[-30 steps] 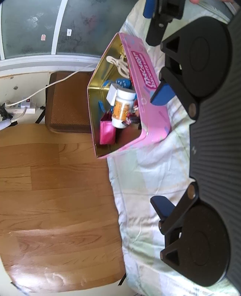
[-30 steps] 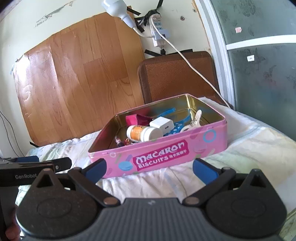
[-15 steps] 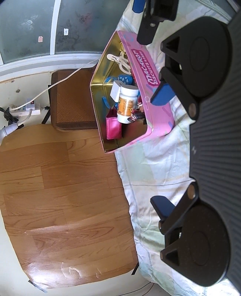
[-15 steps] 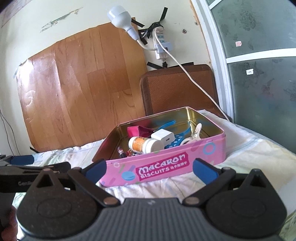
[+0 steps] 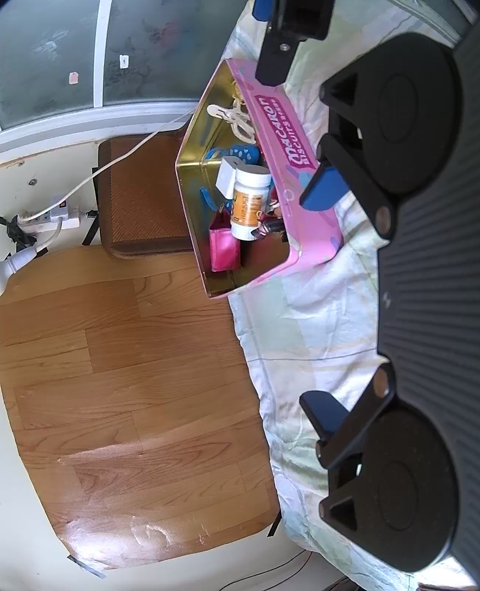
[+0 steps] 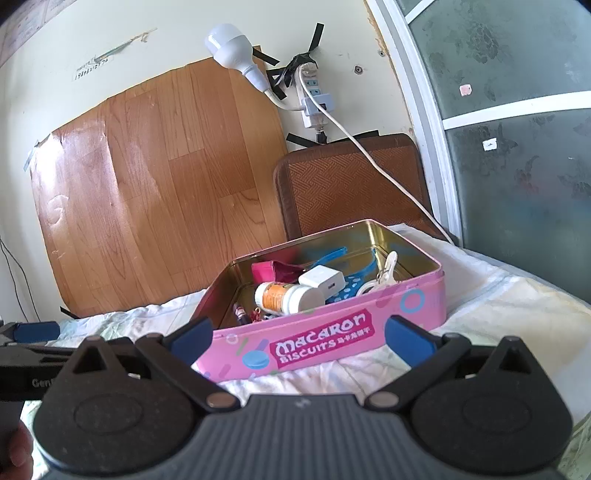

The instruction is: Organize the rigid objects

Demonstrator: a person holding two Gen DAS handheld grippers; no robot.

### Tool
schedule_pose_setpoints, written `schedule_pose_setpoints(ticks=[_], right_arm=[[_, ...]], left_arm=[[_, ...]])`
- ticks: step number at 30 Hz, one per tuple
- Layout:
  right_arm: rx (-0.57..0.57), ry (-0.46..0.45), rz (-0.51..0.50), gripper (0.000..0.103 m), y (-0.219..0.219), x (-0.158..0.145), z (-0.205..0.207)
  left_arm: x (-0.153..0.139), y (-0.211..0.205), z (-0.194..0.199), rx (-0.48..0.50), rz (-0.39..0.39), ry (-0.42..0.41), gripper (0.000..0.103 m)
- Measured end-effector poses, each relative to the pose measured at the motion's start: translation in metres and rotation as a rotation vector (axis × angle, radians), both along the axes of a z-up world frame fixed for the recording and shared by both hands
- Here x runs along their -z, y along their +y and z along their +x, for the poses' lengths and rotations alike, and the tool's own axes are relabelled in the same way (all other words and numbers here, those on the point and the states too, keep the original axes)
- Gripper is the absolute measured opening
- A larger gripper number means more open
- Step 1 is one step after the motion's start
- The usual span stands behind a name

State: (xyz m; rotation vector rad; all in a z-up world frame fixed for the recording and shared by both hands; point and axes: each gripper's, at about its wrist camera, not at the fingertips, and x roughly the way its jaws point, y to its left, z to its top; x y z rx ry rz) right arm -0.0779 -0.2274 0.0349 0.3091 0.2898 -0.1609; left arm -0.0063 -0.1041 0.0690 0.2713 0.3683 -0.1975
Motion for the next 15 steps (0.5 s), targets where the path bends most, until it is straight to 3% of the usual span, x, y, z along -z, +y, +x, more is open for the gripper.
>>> schedule_pose_setpoints(ticks=[15], right_arm=[[0.01,0.01,0.021,0.103,-0.0023,0.006,0.0002]], left_arm=[[0.0091,-0.0054,0.0007,0.008,0.017,0.047,0.103]])
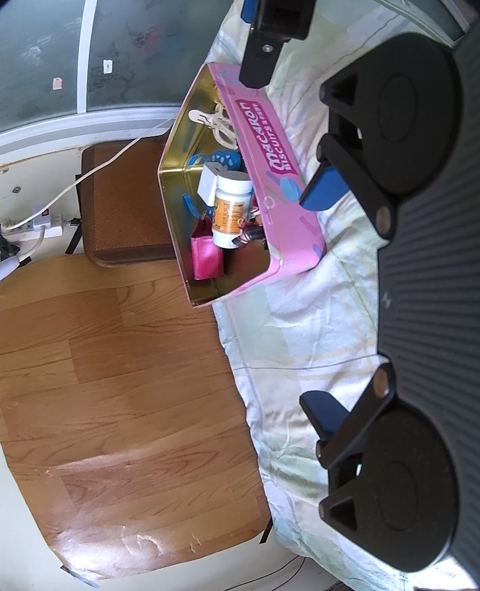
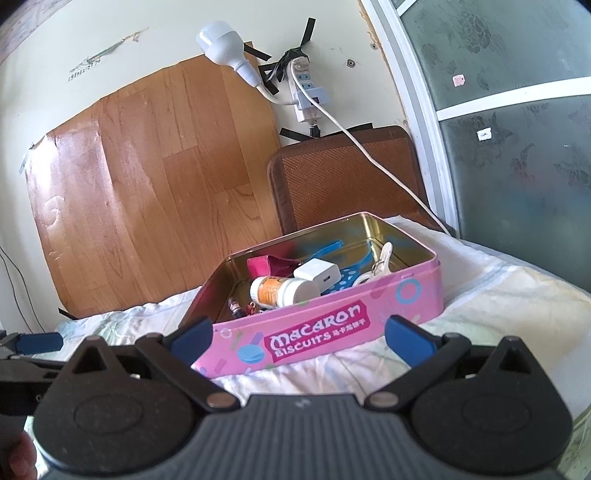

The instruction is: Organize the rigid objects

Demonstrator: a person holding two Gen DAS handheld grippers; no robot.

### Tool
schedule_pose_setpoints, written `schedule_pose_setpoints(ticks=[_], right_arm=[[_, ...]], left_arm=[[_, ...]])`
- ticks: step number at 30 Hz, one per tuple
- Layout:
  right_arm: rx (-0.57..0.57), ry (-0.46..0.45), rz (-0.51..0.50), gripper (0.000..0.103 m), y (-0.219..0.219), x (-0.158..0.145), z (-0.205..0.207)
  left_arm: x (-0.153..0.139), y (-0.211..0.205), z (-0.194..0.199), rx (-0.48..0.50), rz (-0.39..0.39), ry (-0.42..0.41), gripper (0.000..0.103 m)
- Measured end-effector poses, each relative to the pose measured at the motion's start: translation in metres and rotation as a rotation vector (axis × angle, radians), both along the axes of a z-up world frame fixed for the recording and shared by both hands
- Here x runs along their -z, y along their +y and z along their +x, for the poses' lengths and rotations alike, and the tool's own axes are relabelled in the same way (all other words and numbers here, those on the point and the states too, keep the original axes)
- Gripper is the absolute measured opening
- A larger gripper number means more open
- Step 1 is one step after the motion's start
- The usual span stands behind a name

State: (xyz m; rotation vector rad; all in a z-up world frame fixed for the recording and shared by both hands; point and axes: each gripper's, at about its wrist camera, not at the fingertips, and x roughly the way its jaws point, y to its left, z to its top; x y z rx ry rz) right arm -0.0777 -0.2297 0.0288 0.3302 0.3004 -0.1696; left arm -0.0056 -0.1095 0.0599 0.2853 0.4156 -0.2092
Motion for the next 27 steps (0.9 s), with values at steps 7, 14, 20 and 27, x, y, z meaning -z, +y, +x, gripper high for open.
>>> schedule_pose_setpoints(ticks=[7,14,20,27], right_arm=[[0.001,0.008,0.008,0.103,-0.002,0.003,0.001],[0.006,0.013,0.014,0.103,-0.003,0.005,0.002],[0.009,0.018,0.019,0.103,-0.004,0.007,0.002],[0.012,0.02,0.027,0.103,-0.007,0.009,0.002]], left_arm=[[0.007,-0.002,0.004,0.014,-0.007,0.06,0.103],[0.014,-0.005,0.008,0.023,-0.012,0.115,0.103],[0.019,-0.008,0.011,0.03,-0.018,0.154,0.103],[0.024,-0.012,0.012,0.033,-0.014,0.173,0.103]])
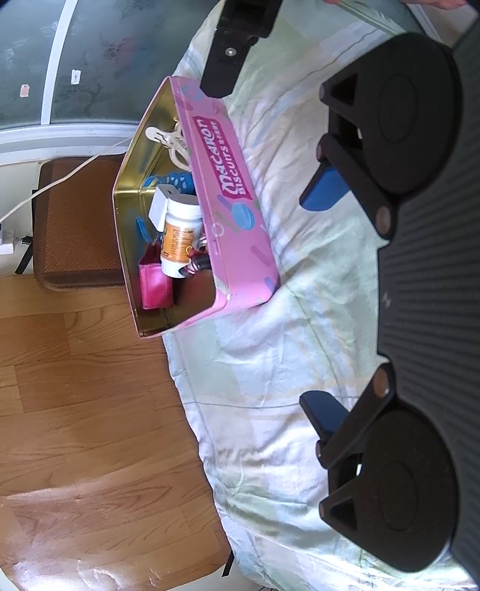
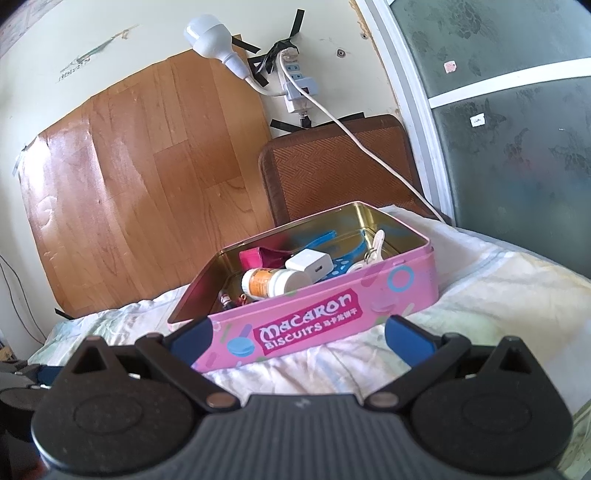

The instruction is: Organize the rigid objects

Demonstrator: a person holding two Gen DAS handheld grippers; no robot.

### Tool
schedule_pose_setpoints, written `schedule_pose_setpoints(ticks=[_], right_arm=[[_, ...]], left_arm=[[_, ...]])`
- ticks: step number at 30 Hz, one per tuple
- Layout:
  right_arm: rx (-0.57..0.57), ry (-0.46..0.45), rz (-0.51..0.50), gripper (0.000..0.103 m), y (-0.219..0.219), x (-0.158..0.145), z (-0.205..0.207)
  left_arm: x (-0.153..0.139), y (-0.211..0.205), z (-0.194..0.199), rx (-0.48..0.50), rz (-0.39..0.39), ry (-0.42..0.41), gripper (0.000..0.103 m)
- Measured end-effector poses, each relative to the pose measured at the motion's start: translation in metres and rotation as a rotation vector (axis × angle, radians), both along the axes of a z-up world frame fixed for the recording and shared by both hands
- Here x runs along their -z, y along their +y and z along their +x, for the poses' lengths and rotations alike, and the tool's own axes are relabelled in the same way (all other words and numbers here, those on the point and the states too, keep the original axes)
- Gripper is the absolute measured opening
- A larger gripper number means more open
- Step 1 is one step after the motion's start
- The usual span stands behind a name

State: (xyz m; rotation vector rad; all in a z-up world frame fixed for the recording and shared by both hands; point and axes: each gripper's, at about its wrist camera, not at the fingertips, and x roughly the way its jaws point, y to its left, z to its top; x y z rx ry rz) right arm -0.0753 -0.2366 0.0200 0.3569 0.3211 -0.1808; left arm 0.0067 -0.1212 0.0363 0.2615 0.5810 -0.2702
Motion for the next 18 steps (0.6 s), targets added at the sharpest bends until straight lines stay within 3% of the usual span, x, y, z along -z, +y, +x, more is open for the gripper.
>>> schedule_pose_setpoints(ticks=[6,18], right_arm=[[0.007,-0.005,0.007,0.103,-0.0027,0.0022,-0.0012],[0.013,0.01,0.016,0.103,-0.0036,0.0057,0.0024]], left_arm=[[0.0038,-0.0027,0.0039,0.005,-0.001,0.039,0.103],[0.0031,-0.0008,0.0044,-0.001,-0.012,0.035,0.103]])
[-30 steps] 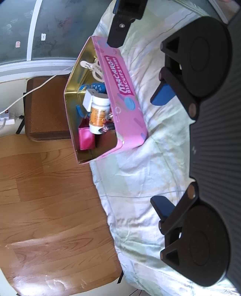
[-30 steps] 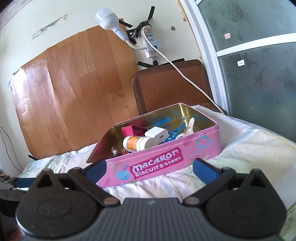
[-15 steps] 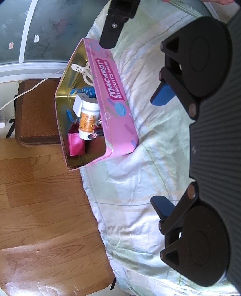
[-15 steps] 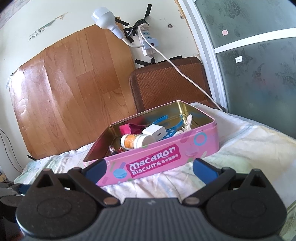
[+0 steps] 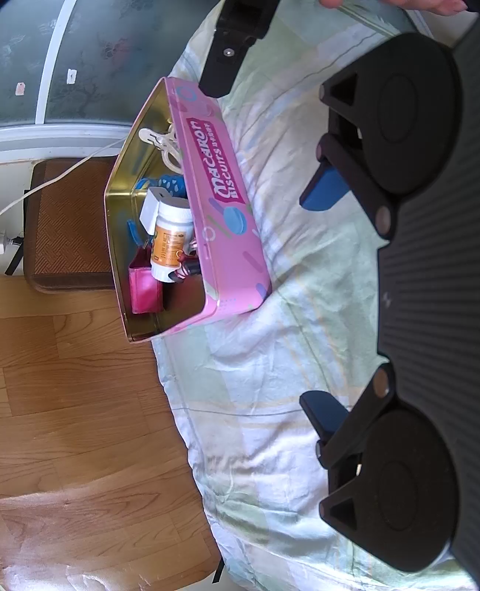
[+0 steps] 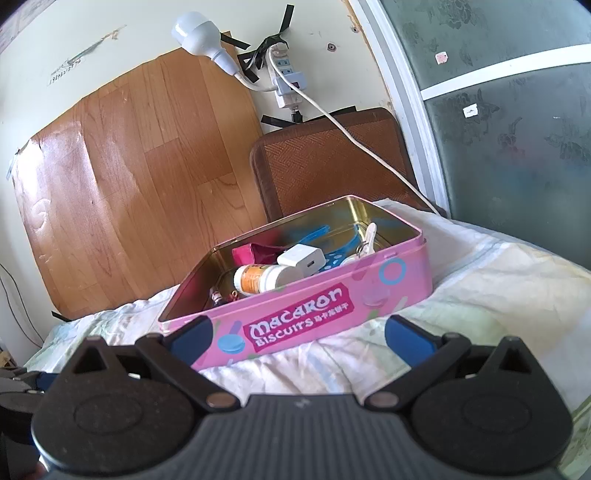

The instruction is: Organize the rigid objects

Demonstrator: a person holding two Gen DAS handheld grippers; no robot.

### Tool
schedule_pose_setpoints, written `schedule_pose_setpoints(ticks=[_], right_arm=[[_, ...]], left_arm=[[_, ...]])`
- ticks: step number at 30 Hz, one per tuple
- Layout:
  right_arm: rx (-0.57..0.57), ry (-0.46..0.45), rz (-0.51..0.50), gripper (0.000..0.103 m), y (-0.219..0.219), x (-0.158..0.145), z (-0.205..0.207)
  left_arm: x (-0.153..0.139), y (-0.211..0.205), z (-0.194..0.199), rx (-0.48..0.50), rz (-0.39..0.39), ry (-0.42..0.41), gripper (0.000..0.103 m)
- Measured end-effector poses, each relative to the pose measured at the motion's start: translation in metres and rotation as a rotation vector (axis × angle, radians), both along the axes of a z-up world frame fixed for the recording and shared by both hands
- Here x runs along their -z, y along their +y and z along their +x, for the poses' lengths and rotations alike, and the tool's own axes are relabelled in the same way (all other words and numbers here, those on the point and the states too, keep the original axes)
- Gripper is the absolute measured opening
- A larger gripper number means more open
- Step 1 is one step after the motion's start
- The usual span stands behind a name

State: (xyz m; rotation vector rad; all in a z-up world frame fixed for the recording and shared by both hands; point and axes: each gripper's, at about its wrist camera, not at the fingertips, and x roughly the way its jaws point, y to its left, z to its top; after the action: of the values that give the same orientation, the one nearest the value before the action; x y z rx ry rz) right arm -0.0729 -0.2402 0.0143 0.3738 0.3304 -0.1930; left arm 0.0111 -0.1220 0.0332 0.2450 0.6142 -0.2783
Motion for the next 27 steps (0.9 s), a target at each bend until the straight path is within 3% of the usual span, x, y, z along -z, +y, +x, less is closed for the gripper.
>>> schedule_pose_setpoints(ticks=[27], right_arm=[[-0.002,0.005,-0.011,0.103,0.0081,-0.0003,0.0024]], left_arm=[[-0.0005,0.0025,0.0012,-0.006,-0.008,0.003,0.103]])
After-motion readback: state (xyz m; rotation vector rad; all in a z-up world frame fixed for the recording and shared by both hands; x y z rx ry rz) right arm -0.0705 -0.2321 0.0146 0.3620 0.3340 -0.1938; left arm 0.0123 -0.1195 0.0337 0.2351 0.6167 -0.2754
